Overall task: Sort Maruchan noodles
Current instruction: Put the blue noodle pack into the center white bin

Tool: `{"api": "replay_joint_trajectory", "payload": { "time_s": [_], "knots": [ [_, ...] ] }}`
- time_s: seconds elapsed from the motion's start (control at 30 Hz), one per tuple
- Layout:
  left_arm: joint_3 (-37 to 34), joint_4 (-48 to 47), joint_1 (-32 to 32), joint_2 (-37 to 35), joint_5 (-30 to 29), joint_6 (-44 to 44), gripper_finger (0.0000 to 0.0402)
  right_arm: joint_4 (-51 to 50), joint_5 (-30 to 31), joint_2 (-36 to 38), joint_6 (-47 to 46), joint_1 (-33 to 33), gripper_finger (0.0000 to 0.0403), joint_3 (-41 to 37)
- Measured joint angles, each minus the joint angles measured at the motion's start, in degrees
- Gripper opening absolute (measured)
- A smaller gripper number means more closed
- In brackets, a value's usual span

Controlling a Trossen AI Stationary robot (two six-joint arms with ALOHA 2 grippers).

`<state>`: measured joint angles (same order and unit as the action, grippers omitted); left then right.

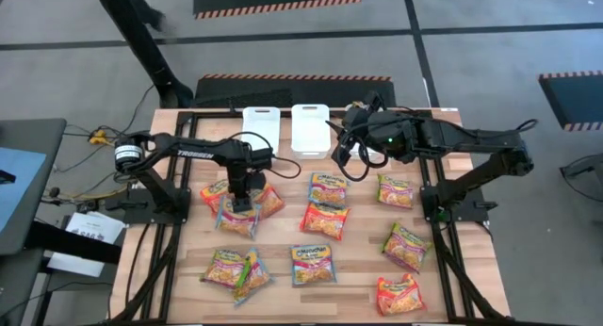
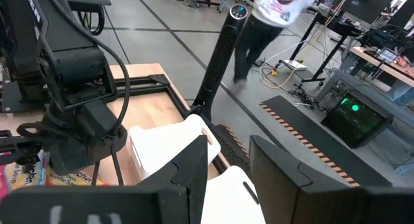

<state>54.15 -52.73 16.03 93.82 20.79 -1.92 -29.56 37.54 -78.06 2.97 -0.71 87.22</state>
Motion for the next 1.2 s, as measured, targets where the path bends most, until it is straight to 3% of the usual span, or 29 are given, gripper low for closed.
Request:
{"api": "replay_joint_trajectory", "payload": {
  "time_s": [0.33, 0.67, 0.93, 1.2],
  "knots": [
    [-1.0, -0.2, 0.0, 0.0, 1.4, -0.4, 0.0163, 0.0, 0.0, 0.0, -0.1, 0.1, 0.0139, 0.0],
    [-1.0, -0.3, 0.0, 0.0, 4.5, -2.6, 0.001, 0.0, 0.0, 0.0, -0.1, 0.1, 0.0139, 0.0],
    [-1.0, -0.2, 0.0, -0.6, 10.1, -3.9, 0.0001, 0.1, 0.0, 0.0, -0.1, 0.1, 0.0139, 0.0],
    [1.6, -0.6, 0.0, -3.6, 10.4, -3.9, 0.0, 3.0, -0.1, 0.0, 0.0, 0.1, 0.0139, 0.0]
  ]
}}
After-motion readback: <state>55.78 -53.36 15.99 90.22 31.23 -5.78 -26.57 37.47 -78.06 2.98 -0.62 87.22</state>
